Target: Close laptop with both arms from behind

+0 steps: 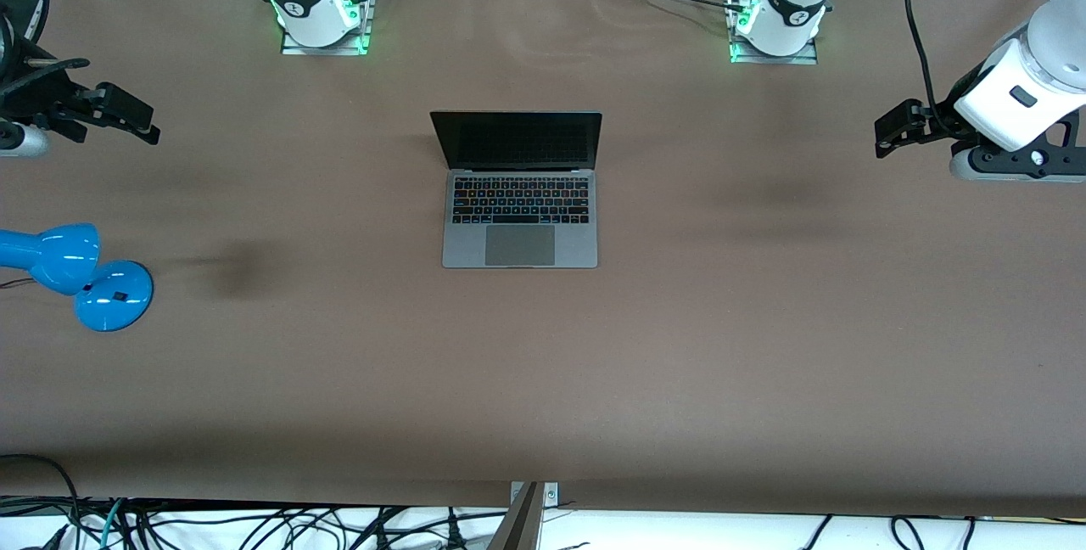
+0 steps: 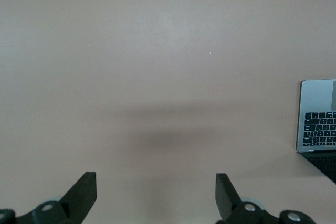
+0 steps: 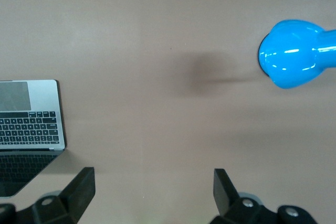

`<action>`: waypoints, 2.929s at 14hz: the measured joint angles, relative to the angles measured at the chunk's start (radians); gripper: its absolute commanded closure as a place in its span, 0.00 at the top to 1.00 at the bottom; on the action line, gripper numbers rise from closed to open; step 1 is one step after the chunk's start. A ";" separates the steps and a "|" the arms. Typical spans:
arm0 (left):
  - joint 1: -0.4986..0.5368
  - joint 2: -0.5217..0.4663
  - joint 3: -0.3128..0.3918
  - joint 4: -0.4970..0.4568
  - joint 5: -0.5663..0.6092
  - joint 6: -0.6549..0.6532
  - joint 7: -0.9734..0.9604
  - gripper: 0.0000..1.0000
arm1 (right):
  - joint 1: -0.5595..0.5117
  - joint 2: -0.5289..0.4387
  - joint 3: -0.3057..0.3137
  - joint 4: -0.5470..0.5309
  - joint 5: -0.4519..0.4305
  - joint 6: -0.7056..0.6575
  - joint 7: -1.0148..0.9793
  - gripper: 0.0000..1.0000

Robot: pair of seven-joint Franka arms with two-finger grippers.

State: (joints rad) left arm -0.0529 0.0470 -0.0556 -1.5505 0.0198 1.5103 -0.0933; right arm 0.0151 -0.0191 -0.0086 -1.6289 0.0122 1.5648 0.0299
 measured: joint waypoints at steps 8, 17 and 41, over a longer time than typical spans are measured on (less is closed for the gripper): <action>0.002 0.000 0.000 -0.001 -0.003 -0.001 -0.002 1.00 | 0.000 0.000 0.002 0.000 0.000 -0.009 0.000 1.00; 0.000 -0.001 -0.197 -0.039 -0.066 -0.003 -0.207 0.95 | 0.000 0.000 0.038 -0.013 0.000 -0.019 0.000 1.00; -0.013 -0.001 -0.655 -0.268 -0.261 0.096 -0.679 0.00 | 0.188 0.221 0.458 -0.022 0.005 0.106 0.495 0.07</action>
State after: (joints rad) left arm -0.0658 0.0462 -0.7110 -1.8189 -0.2417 1.6067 -0.7722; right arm 0.2036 0.2016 0.4489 -1.6511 0.0173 1.6706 0.5247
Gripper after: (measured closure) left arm 0.991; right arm 0.758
